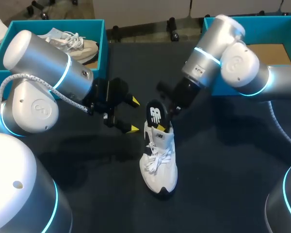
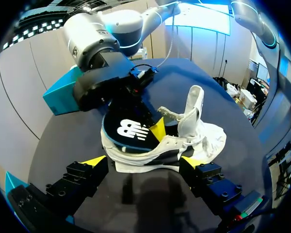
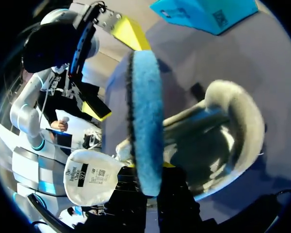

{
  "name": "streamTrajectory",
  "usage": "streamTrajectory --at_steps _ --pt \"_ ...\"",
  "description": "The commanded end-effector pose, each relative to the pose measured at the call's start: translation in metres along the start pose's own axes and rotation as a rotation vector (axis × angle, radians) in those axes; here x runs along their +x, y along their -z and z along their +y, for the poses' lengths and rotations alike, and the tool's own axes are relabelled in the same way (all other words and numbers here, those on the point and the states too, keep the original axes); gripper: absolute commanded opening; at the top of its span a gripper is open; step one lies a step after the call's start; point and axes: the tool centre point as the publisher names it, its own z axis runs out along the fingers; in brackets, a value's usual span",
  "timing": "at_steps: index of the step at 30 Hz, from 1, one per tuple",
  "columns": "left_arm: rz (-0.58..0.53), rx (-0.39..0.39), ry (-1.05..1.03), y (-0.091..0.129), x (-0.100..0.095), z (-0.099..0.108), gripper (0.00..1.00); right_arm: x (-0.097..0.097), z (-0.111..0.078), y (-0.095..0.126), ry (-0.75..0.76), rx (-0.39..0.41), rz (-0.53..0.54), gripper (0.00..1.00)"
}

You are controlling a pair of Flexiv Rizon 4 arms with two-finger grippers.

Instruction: Take the shoe out of the shoebox, open the shoe tongue, remove and reinsert the insole, then place the shoe into the shoebox

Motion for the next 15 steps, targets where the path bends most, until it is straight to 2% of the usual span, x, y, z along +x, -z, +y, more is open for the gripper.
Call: streamTrajectory --at_steps 1,5,7,8,15 --pt "-0.001 -0.002 0.000 0.000 0.001 0.000 1.00 -0.007 0.001 -0.010 -0.011 0.023 0.016 0.00" --pt "-0.001 -0.002 0.000 0.000 0.001 0.000 1.00 -0.006 -0.001 -0.011 -0.012 0.005 0.012 0.00" --pt "-0.001 -0.002 0.000 0.000 0.001 0.000 1.00 -0.004 0.000 -0.006 -0.003 -0.013 -0.004 0.27" --pt "-0.001 -0.002 0.000 0.000 0.001 0.000 1.00 -0.002 0.001 -0.003 -0.001 -0.014 -0.016 0.31" --pt "-0.001 -0.002 0.000 0.000 0.001 0.000 1.00 0.005 0.006 0.007 0.020 -0.026 -0.056 0.36"
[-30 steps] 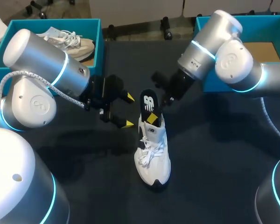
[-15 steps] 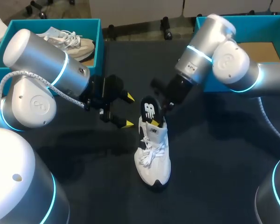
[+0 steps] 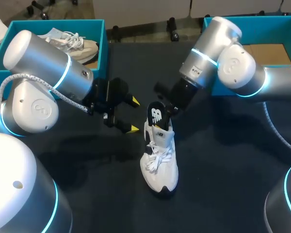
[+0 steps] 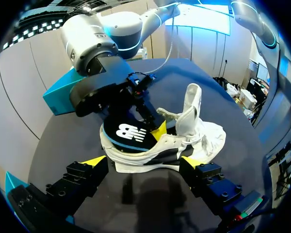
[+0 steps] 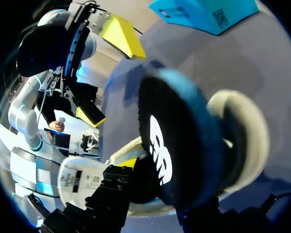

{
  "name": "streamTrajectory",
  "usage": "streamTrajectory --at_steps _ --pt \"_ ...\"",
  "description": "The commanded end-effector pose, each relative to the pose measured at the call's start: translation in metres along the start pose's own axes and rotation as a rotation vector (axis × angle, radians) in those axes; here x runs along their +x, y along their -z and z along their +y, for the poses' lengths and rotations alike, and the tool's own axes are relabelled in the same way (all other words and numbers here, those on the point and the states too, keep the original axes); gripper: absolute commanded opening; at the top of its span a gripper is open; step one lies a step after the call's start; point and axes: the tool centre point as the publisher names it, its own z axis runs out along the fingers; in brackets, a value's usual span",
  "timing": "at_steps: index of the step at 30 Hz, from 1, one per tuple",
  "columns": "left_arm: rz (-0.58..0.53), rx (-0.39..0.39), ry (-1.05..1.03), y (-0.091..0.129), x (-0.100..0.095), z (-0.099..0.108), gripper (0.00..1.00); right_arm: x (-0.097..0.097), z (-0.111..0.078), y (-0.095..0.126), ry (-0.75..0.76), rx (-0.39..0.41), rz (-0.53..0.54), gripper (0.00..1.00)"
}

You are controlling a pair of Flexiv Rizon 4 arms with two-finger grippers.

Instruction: Take the shoe out of the shoebox, open the shoe tongue, remove and reinsert the insole, then place the shoe into the shoebox

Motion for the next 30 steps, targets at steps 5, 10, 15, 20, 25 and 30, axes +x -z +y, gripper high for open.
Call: streamTrajectory --at_steps 5,10,15,20,25,30 --pt "-0.001 -0.002 0.000 0.000 0.001 0.000 1.00 0.012 0.002 0.012 0.017 -0.021 -0.052 0.38" --pt "-0.001 -0.002 0.000 0.000 0.001 0.000 1.00 0.013 0.005 0.016 0.013 -0.085 -0.071 0.40" --pt "-0.001 -0.002 0.000 0.000 0.001 0.000 1.00 0.009 0.008 0.015 -0.003 -0.190 -0.065 0.41" --pt "-0.001 -0.002 0.000 0.000 0.001 0.000 1.00 0.007 0.011 0.012 -0.004 -0.290 -0.067 0.36" --pt "-0.001 -0.002 0.000 0.000 0.001 0.000 1.00 0.006 0.013 0.016 -0.003 -0.321 -0.072 0.33" --pt "-0.001 -0.002 0.000 0.000 0.001 0.000 1.00 0.005 0.019 0.021 0.003 -0.329 -0.075 0.26"
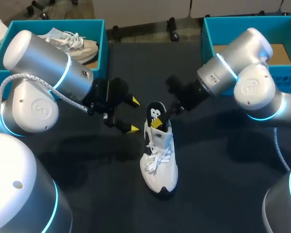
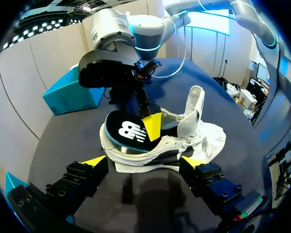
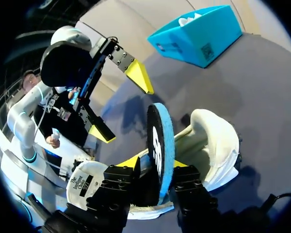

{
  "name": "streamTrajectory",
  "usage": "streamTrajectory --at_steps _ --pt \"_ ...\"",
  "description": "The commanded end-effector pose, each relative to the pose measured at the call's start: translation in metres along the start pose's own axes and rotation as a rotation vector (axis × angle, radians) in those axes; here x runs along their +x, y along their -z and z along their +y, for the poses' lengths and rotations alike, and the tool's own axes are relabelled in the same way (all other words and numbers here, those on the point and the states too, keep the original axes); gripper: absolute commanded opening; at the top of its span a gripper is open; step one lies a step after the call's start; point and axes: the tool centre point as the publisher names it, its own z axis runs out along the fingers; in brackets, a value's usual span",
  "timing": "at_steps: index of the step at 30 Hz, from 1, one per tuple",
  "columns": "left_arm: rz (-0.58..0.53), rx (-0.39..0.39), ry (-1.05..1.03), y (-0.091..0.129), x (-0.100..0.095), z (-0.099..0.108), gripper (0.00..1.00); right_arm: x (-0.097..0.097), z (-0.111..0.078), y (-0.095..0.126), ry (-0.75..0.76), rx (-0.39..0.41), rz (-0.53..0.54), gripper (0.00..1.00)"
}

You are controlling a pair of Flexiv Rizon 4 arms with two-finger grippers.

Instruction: Take the shoe out of the shoebox, open the shoe tongue, remove and reinsert the insole, then place the shoe into the shoebox

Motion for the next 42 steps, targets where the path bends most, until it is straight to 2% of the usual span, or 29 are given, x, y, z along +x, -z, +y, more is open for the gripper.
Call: streamTrajectory --at_steps 1,10,13,15,30,34,38,42 --pt "-0.001 -0.002 0.000 0.000 0.001 0.000 1.00 0.002 0.003 0.002 0.005 -0.009 -0.005 0.25" --pt "-0.001 -0.002 0.000 0.000 0.001 0.000 1.00 -0.001 0.011 0.006 0.016 -0.008 0.000 0.24" --pt "-0.001 -0.002 0.000 0.000 0.001 0.000 1.00 -0.004 0.010 0.003 0.014 -0.005 0.007 0.16" --pt "-0.001 -0.002 0.000 0.000 0.001 0.000 1.00 -0.004 0.009 0.001 0.010 0.002 0.014 0.00" --pt "-0.001 -0.002 0.000 0.000 0.001 0.000 1.00 0.001 -0.024 -0.013 -0.075 0.103 0.078 0.00" --pt "-0.001 -0.002 0.000 0.000 0.001 0.000 1.00 0.001 -0.027 -0.014 -0.084 0.111 0.081 0.00" --pt "-0.001 -0.002 0.000 0.000 0.001 0.000 1.00 0.001 -0.020 -0.009 -0.063 0.096 0.056 0.23" --pt "-0.001 -0.002 0.000 0.000 0.001 0.000 1.00 0.003 -0.012 -0.003 -0.039 0.097 0.034 0.35"
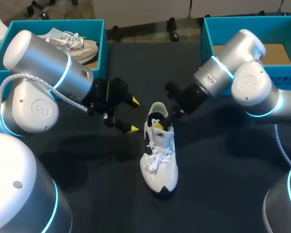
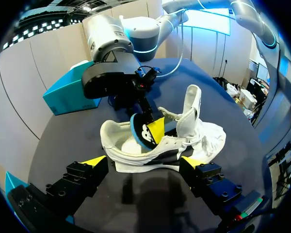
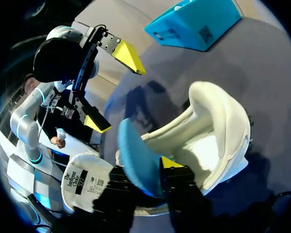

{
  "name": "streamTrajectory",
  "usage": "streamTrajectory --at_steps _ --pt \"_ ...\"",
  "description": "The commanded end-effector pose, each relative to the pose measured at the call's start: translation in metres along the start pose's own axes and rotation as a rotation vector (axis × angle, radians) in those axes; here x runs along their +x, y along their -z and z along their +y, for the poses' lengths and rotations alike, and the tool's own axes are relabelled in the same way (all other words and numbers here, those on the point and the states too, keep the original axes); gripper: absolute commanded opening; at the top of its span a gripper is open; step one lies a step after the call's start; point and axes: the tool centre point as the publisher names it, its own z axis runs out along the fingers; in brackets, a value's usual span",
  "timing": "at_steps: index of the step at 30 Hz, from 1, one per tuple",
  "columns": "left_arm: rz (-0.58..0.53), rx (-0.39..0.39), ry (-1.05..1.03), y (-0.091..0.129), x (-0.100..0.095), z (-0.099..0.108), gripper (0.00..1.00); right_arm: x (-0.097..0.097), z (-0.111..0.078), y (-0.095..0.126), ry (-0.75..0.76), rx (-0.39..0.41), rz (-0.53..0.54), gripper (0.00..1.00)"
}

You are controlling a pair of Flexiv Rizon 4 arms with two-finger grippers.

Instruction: Take the shoe out of the shoebox, open the shoe tongue, remove and reinsert the insole, then place the shoe into the shoebox

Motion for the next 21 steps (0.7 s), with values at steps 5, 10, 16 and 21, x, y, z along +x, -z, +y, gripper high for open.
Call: streamTrajectory --at_steps 5,10,16,21 --pt "-0.001 -0.002 0.000 0.000 0.001 0.000 1.00 0.010 0.013 0.015 0.039 -0.003 -0.051 0.38" --pt "-0.001 -0.002 0.000 0.000 0.001 0.000 1.00 0.011 0.020 0.018 0.056 -0.004 -0.062 0.39" --pt "-0.001 -0.002 0.000 0.000 0.001 0.000 1.00 0.012 0.024 0.020 0.070 -0.005 -0.078 0.39" --pt "-0.001 -0.002 0.000 0.000 0.001 0.000 1.00 0.009 0.025 0.022 0.068 -0.006 -0.080 0.34"
